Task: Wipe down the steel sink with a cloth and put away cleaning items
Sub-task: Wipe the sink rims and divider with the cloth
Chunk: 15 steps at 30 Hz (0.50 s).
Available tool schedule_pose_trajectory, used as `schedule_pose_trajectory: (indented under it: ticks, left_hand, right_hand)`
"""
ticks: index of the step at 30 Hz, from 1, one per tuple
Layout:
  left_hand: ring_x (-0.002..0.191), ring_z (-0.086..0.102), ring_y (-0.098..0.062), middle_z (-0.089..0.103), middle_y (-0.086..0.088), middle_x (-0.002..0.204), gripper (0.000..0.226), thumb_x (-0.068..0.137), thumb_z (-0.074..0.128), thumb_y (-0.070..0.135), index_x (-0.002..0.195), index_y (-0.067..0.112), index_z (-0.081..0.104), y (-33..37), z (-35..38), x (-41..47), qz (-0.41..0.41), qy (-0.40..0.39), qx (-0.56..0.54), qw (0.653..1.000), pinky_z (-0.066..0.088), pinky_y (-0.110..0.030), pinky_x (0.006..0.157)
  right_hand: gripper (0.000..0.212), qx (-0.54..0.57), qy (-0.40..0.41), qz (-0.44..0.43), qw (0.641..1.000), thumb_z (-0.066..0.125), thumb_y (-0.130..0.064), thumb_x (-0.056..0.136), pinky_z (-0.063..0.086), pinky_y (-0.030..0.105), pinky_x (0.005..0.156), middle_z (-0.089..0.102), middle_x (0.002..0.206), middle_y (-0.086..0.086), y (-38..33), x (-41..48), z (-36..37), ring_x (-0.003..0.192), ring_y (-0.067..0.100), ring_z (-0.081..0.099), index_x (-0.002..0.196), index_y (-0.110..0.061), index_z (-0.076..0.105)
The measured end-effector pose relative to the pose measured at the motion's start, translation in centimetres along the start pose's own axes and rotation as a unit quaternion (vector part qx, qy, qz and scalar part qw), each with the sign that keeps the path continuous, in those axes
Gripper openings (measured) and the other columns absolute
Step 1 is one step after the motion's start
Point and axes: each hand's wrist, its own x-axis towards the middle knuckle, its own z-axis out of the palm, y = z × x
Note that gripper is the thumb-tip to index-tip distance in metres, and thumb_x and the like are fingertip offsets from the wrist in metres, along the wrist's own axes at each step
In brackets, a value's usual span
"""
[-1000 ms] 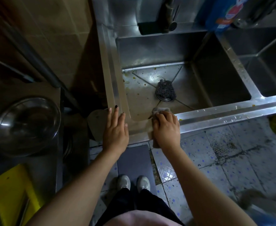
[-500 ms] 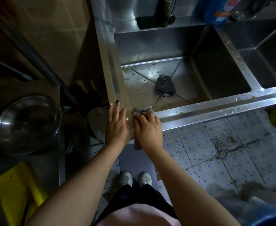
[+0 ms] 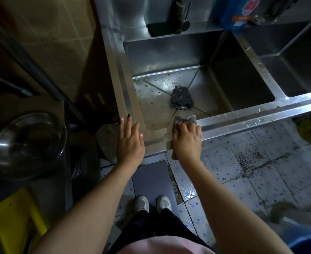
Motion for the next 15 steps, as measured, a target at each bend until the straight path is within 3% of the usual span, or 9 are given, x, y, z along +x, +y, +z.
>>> schedule_pose_trajectory:
  ticks: [4, 6, 9, 15]
  left_hand:
    - [0.144, -0.004, -0.025, 0.013, -0.009, 0.156, 0.04, 0.097, 0.034, 0.02, 0.135, 0.009, 0.042, -0.1, 0.1, 0.1, -0.001, -0.006, 0.005, 1.0, -0.004, -0.027, 0.113]
    - [0.144, -0.003, -0.026, 0.013, -0.01, 0.155, 0.041, 0.097, 0.035, 0.02, 0.135, 0.009, 0.041, -0.1, 0.0, 0.0, 0.002, -0.011, 0.009, 1.0, -0.002, -0.029, 0.114]
    - [0.144, -0.004, -0.025, 0.012, -0.009, 0.156, 0.042, 0.098, 0.033, 0.024, 0.136, 0.01, 0.04, -0.2, -0.1, 0.1, 0.001, -0.015, 0.018, 1.0, -0.004, -0.028, 0.113]
    - [0.144, -0.006, -0.024, 0.008, -0.008, 0.156, 0.044, 0.098, 0.03, 0.03, 0.138, 0.012, 0.038, 0.0, -0.5, 0.0, 0.005, -0.031, 0.03, 0.999, -0.008, -0.025, 0.111]
  right_hand:
    - [0.016, 0.023, 0.024, -0.075, 0.997, 0.06, -0.017, 0.085, 0.044, 0.044, 0.095, 0.064, 0.094, 0.018, -3.3, -2.4, 1.4, 0.095, 0.038, 0.057, 0.089, -0.005, 0.068]
    - [0.013, 0.04, 0.038, -0.095, 0.994, 0.064, -0.016, 0.081, 0.048, 0.043, 0.087, 0.065, 0.088, 0.017, -3.6, -2.7, 1.4, 0.089, 0.037, 0.06, 0.086, -0.005, 0.07]
    - [0.019, 0.05, 0.031, -0.099, 0.993, 0.062, -0.02, 0.086, 0.044, 0.041, 0.088, 0.066, 0.1, 0.015, -2.3, -1.8, 1.0, 0.095, 0.037, 0.057, 0.097, -0.007, 0.072]
    - [0.031, 0.047, -0.001, -0.029, 0.998, 0.049, -0.026, 0.095, 0.03, 0.036, 0.102, 0.055, 0.129, 0.01, 1.4, 0.7, -0.8, 0.116, 0.031, 0.045, 0.117, -0.011, 0.065]
